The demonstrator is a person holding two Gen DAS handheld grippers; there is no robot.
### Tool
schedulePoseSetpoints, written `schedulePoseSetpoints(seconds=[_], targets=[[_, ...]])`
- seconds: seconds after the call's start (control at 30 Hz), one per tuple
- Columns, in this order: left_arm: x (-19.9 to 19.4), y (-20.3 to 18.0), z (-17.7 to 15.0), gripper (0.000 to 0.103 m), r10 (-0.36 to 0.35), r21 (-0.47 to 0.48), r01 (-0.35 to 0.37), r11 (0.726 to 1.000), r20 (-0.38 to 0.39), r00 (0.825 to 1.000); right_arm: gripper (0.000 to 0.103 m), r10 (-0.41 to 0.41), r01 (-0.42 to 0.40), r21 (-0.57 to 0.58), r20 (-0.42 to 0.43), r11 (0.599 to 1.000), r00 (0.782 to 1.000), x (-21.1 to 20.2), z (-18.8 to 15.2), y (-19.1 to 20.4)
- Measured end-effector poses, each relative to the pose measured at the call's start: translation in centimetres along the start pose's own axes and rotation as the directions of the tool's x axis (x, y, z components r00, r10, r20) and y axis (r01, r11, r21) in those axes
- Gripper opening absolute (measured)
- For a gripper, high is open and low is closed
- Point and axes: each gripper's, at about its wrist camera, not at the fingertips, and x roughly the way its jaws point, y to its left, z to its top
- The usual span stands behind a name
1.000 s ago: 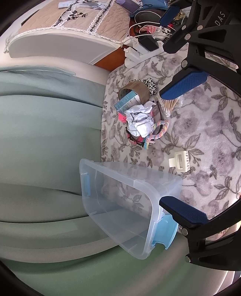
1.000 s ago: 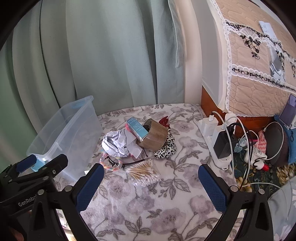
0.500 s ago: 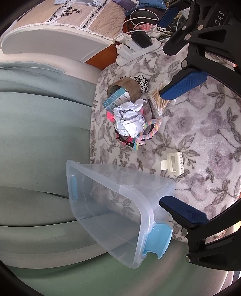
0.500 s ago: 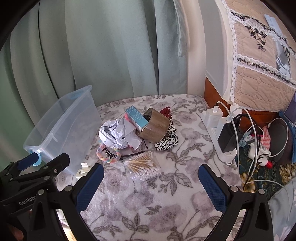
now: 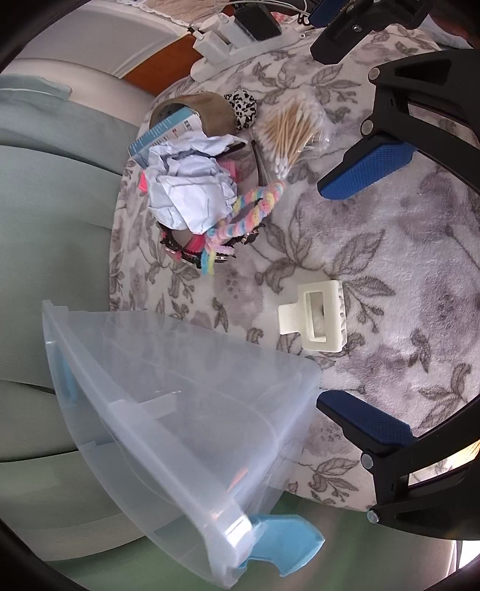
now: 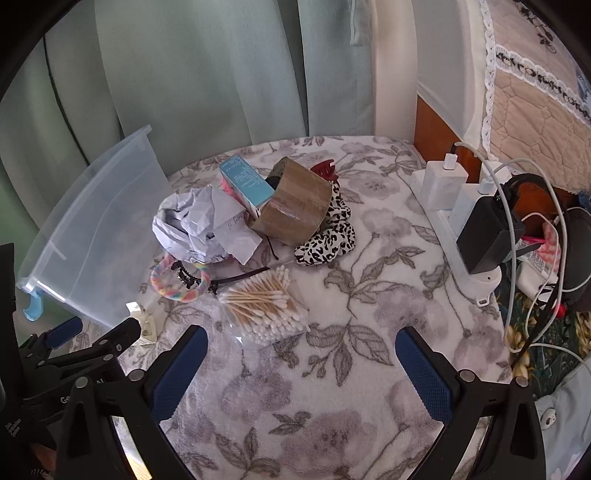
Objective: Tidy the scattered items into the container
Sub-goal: 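Grasp the white hair clip with the left tool while the right tool grasps the cotton swab bag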
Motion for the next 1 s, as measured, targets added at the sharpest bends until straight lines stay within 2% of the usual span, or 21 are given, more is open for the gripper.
schedulePoseSetpoints(seconds=[0.2, 0.4, 0.5, 0.57, 0.8, 0.87, 1.0], targets=[[2.9, 1.2, -0.6, 0.103, 0.024, -0.057, -0.029, 0.998, -0.076, 0.997, 0.101, 0.010, -0.013, -0.055, -0.053, 0.998, 0.999, 3.4, 0.1, 1.0], [4.3, 1.0, -0.7, 0.102, 0.038, -0.059, -0.044, 0.997, -0.097, 0.995, 0.100, 0.011, -0.021, -0.104, -0.098, 0.994, 0.995, 6.7, 0.5, 2.1], [5.3, 1.2, -0.5, 0.092, 0.051, -0.070, -0.059, 0.996, -0.114, 0.992, 0.100, 0.005, -0.019, -0.123, -0.113, 0.992, 0.994, 8.0, 0.7, 2.4], [5.5, 1.1, -0.5, 0.081, 0.065, -0.069, -0.072, 0.995, -0.105, 0.992, 0.100, 0.001, -0.017, -0.133, -0.117, 0.991, 0.993, 8.6, 0.9, 2.5], [6.2, 1.1, -0.4, 0.062, 0.016, -0.071, -0.023, 0.997, -0.099, 0.995, 0.091, 0.027, -0.044, -0.134, -0.131, 0.990, 0.991, 10.0, 1.3, 2.9], [6.0, 1.0, -0.4, 0.052, 0.012, -0.057, -0.017, 0.998, -0.088, 0.996, 0.090, 0.031, -0.047, -0.122, -0.136, 0.991, 0.990, 10.2, 1.1, 2.9], [5.9, 1.1, -0.6, 0.052, 0.008, -0.050, -0.012, 0.999, -0.083, 0.997, 0.086, 0.039, -0.055, -0.113, -0.133, 0.992, 0.990, 10.3, 1.2, 2.9]])
